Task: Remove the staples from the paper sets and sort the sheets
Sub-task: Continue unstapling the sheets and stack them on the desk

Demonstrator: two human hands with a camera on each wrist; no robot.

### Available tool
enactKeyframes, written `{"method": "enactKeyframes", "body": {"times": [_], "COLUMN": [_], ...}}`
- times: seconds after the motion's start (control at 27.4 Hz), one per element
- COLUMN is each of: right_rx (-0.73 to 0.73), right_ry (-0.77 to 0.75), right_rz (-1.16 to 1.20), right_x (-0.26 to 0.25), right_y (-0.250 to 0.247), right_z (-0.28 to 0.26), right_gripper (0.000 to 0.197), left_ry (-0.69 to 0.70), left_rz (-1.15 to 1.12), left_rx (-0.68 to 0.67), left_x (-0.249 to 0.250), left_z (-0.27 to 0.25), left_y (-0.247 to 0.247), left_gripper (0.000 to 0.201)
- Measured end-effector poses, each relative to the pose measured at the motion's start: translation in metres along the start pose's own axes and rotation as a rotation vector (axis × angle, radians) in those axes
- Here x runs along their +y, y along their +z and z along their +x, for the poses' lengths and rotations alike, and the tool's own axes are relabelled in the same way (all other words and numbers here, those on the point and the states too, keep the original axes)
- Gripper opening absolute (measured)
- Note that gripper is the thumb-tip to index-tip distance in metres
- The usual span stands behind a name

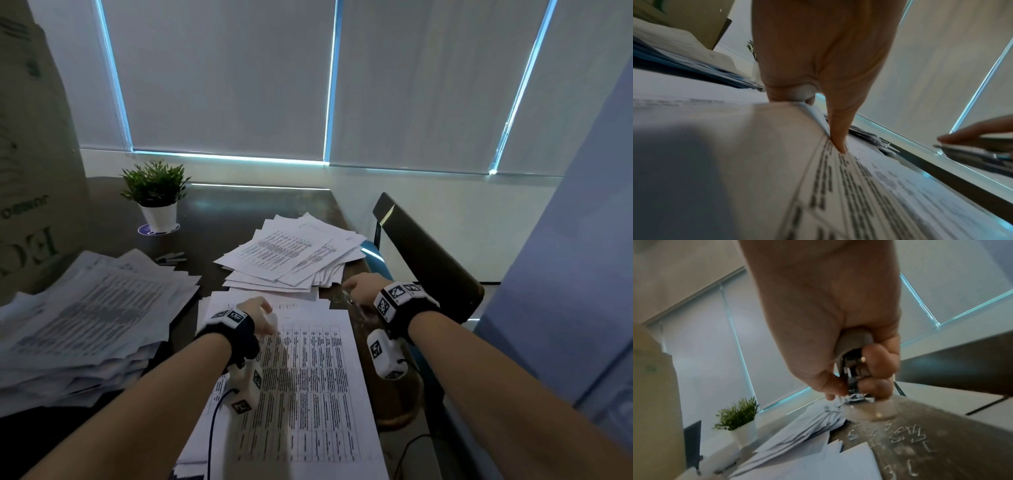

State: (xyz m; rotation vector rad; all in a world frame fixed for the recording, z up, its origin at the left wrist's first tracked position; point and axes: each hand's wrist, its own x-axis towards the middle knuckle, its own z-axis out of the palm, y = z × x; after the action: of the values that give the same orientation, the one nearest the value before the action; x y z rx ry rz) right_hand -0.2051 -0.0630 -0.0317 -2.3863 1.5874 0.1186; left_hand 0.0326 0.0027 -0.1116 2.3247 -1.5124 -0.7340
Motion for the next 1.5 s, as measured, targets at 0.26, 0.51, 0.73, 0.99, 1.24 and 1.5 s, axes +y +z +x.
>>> {"method": "enactKeyframes", "body": {"times": [0.26,0.51,0.73,0.99,1.24,1.5], "right_rx": [-0.135,-0.122,-0.110,-0.090,0.002,0.038], "right_ry": [-0.259,-0.277,-0.242,-0.239,-0.197,-0.152], "right_rz": [0.191,0.069,0.061,0.039,0.099,0.081], "right_x": [-0.029,-0.050,-0.053,-0.061,-0.072,-0.081], "right_y": [0.018,0.041,0.048,0.061,0.076,0.090], "right_z": [-0.014,-0.004,0.001,0.001,0.003,0.036], "right_gripper": [0.056,0.052,0.053,0.056,0.048,0.050], "left_ry": [-0.021,0.199,0.190,0.159,0.164,0.159], "left_rz": [-0.085,0.450,0.569,0.586,0.617,0.644], "left_rx": [0.019,0.024,-0.064,-0.153,-0.158,-0.162], "left_x": [0.003,0.023,0.003,0.004,0.005,0.008], "left_z": [-0.004,-0.001,0.015,0.008,0.006,0.006], "left_y": [0.000,0.017,0.036,0.030,0.029,0.029], "left_gripper": [0.044,0.053,0.111,0.111,0.109,0.108]}}
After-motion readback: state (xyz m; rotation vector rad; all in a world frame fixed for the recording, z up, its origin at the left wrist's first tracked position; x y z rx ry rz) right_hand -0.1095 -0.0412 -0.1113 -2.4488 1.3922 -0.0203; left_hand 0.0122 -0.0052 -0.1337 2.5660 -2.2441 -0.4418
